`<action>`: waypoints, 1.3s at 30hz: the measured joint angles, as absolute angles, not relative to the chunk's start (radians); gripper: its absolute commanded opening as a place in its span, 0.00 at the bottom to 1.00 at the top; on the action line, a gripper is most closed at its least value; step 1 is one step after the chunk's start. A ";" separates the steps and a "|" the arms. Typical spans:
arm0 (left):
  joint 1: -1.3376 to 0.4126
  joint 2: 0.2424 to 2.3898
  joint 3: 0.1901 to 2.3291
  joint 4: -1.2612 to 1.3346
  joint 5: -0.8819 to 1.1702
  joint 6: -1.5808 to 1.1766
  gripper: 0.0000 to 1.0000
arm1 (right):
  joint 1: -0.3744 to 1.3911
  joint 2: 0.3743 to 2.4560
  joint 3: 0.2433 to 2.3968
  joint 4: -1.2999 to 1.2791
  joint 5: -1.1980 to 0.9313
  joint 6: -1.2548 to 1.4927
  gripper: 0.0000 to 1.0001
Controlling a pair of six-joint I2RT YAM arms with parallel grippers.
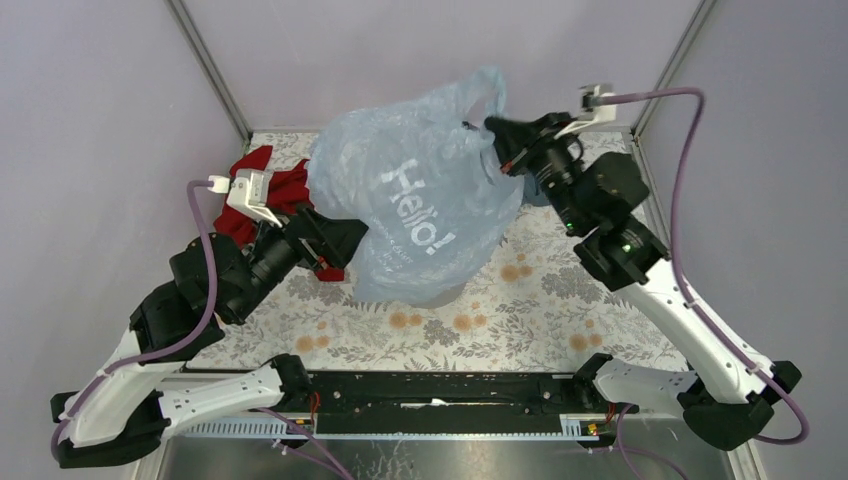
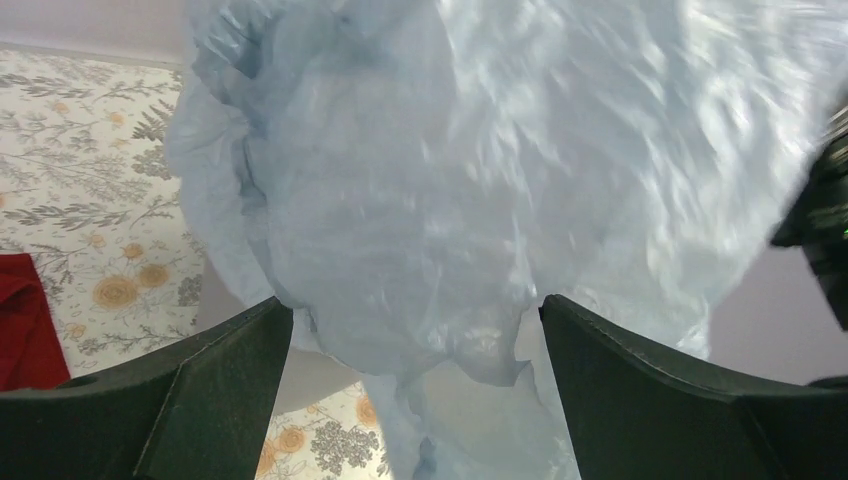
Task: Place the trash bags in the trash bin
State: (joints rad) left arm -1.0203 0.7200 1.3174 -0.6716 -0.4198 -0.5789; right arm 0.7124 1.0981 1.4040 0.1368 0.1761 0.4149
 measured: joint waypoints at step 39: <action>-1.020 0.738 1.263 -0.815 -0.471 -0.649 0.99 | 0.712 1.366 1.505 0.379 -0.169 0.131 0.00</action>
